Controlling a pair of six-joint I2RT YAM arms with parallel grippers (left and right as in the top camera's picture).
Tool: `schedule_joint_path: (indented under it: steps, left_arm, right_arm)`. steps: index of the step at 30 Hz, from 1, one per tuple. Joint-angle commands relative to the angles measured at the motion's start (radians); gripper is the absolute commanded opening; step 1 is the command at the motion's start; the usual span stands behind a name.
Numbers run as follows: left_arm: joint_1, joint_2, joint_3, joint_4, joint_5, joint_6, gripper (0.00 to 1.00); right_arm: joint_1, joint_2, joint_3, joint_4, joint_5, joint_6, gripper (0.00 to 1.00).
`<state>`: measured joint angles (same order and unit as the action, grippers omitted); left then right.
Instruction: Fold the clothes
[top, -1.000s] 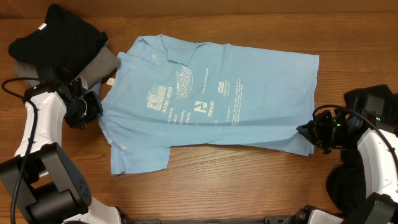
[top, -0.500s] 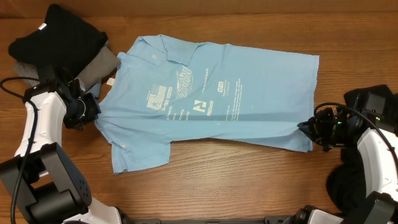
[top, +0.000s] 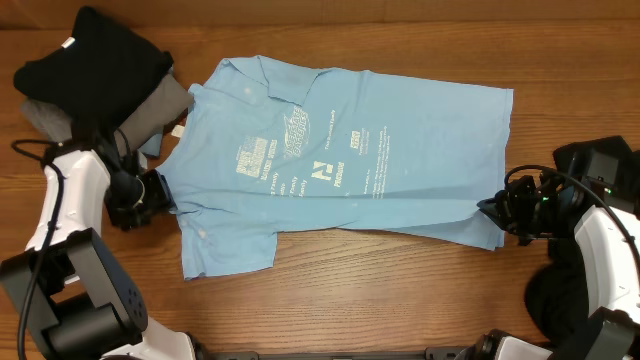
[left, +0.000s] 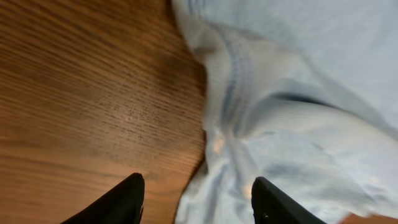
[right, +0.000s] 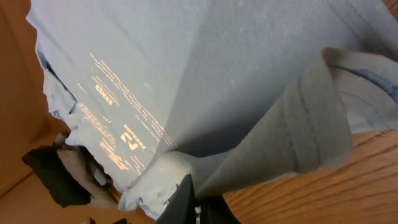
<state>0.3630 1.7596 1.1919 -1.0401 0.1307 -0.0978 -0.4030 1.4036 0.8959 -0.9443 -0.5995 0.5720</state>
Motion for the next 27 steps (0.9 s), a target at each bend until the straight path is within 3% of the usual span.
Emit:
schedule_joint_path:
  steps: [1,8,13,15,27]
  left_arm:
    - [-0.014,-0.005,-0.121,0.079,0.037,0.004,0.6]
    - [-0.018,-0.005,-0.254,0.276,0.084,0.001,0.52]
    - [-0.017,-0.006,-0.262,0.288,0.081,0.0,0.14]
    - [-0.017,-0.006,-0.259,0.264,0.082,-0.003,0.04]
    - [0.01,-0.009,0.051,-0.146,0.147,-0.001,0.04]
  right_arm:
    - [0.005,0.005,0.023,0.0,-0.008,0.001,0.04]
    - [0.005,0.005,0.023,0.0,-0.008,0.001,0.04]
    - [0.005,0.005,0.023,0.0,-0.008,0.001,0.04]
    - [0.005,0.005,0.023,0.0,-0.008,0.001,0.04]
    - [0.006,0.005,0.024,-0.029,0.03,-0.005,0.04]
